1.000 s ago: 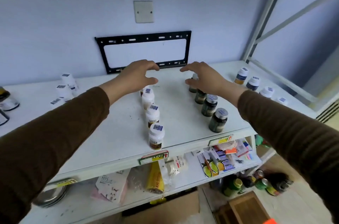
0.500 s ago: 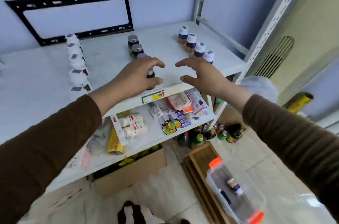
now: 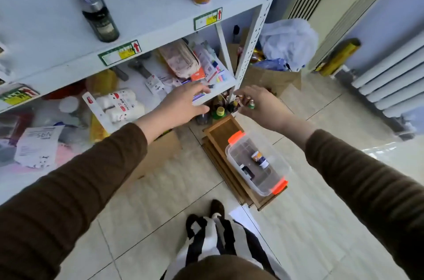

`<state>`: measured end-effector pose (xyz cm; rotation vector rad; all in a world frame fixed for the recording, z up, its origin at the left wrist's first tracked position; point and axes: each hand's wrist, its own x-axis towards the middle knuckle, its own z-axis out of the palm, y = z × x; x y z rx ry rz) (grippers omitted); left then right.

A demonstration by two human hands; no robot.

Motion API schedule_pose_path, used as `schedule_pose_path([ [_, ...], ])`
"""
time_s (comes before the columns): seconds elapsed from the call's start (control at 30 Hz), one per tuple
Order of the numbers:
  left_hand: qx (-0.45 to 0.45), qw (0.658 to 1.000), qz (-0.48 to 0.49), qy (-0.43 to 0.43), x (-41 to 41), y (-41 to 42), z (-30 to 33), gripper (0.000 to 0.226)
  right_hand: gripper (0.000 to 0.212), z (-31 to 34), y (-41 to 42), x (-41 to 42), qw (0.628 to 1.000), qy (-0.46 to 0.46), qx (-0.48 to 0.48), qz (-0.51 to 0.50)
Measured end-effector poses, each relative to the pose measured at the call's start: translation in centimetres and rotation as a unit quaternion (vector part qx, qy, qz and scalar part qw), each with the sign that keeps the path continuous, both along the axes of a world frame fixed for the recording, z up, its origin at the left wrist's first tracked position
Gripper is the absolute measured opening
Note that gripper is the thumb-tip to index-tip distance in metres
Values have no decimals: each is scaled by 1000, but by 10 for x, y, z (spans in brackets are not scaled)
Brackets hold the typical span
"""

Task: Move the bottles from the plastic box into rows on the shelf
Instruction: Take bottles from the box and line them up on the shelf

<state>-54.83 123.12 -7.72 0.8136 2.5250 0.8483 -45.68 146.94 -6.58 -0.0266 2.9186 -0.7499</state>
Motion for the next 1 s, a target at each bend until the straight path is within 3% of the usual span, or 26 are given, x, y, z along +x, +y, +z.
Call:
schedule_pose_path([
  [0.2,-31,996,-20,-87,45,48,-90,46,45,-90,43,55,986,-118,-48,-103],
  [0.37,-72,989,-43,-119,77,101,-156,46,40,-164,88,91,944,-199,-131,-228],
  [0.5,-122,978,-51,-164,92,146,-205,49,46,-225,114,111,871,-250,-233,-353],
  [0.6,-174,969,-72,-159,94,175,-239,52,51,-267,121,114,791,-274,-318,-445],
  [0.8,-262,946,-100,-161,85,210,-318,55,39,-346,128,116,673,-321,-417,-520],
  [0.9,-289,932,-127,-178,79,221,-358,56,19,-379,128,116,582,-296,-447,-612],
  [1.0,-322,911,-155,-204,75,229,-391,61,16,-410,128,114,537,-293,-465,-640],
])
